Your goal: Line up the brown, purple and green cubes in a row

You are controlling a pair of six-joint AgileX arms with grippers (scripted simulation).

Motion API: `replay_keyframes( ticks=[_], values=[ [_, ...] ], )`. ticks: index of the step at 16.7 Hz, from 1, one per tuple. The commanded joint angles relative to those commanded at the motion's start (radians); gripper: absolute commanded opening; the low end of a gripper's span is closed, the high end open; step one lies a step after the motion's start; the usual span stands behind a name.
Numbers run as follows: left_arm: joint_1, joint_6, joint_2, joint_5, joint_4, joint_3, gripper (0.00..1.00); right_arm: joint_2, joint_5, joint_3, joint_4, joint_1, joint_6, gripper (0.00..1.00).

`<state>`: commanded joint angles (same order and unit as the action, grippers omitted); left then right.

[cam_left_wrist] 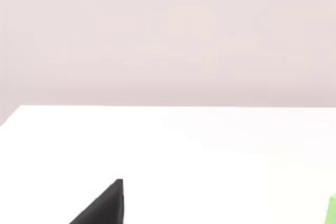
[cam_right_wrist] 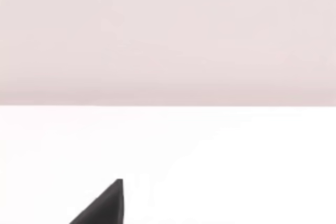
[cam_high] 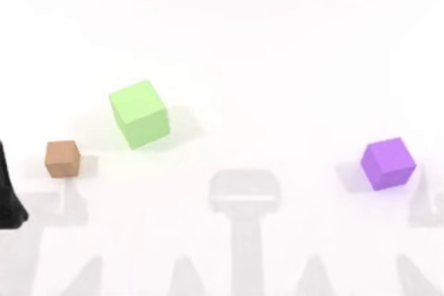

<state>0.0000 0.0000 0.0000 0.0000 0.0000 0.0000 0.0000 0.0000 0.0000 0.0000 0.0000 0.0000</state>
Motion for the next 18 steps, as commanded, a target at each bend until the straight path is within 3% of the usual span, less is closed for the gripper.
replay_keyframes(
  ticks=[4, 8, 18],
  values=[
    [-0.004, -0.005, 0.031, 0.001, -0.021, 0.030, 1.00, 0.000, 0.000, 0.000, 0.000, 0.000, 0.000, 1.00],
    [-0.019, -0.029, 0.220, 0.003, -0.143, 0.204, 1.00, 0.000, 0.000, 0.000, 0.000, 0.000, 0.000, 1.00],
    [-0.073, -0.123, 1.215, -0.001, -0.688, 0.891, 1.00, 0.000, 0.000, 0.000, 0.000, 0.000, 0.000, 1.00]
  ],
)
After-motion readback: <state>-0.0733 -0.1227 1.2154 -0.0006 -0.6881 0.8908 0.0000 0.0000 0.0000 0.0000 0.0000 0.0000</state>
